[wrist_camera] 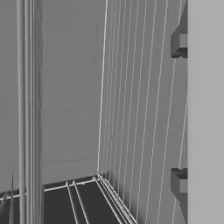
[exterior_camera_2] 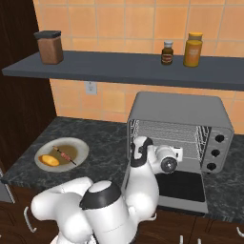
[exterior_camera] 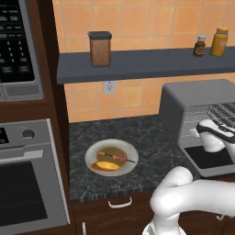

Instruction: Pick up the kebab skewer and baguette bread, and place them inside the toaster oven. Close the toaster oven door and start by setting the timer.

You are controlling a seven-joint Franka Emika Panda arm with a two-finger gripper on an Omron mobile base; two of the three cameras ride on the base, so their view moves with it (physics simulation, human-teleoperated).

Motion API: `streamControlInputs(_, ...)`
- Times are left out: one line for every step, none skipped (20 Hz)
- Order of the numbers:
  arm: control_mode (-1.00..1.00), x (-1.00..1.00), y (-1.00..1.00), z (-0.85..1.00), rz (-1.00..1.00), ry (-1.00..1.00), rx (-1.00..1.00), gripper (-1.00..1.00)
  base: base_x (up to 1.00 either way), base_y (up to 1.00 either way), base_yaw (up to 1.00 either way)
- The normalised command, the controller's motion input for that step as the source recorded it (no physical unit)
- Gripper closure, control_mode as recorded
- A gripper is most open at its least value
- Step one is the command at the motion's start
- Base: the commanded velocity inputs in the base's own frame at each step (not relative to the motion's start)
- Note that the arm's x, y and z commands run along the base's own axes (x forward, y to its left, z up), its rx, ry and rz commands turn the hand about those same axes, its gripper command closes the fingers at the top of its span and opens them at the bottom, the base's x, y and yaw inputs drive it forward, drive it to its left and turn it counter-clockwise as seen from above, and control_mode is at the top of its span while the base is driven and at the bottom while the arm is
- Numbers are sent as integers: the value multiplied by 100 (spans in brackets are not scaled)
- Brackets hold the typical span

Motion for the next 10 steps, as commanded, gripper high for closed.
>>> streamControlInputs(-100, -52, -10, -100, 0, 10, -7, -100, 0, 0, 0)
streamControlInputs(-100, -66, 0, -100, 0, 13, -11, -100, 0, 0, 0)
streamControlInputs(-100, -75, -1, -100, 0, 12, -12, -100, 0, 0, 0)
streamControlInputs(-100, -83, 0, -100, 0, 12, -13, -100, 0, 0, 0)
streamControlInputs(-100, -89, -2, -100, 0, 15, -14, -100, 0, 0, 0)
streamControlInputs(-100, -91, -9, -96, 0, 19, -13, -100, 0, 0, 0)
streamControlInputs(-100, -96, -8, -96, 0, 20, -15, -100, 0, 0, 0)
streamControlInputs(-100, -100, -15, -87, 0, 21, -13, -100, 0, 0, 0)
streamControlInputs(-100, -100, -21, -84, 0, 21, -12, -100, 0, 0, 0)
streamControlInputs(-100, -100, -20, -79, 0, 19, -12, -100, 0, 0, 0)
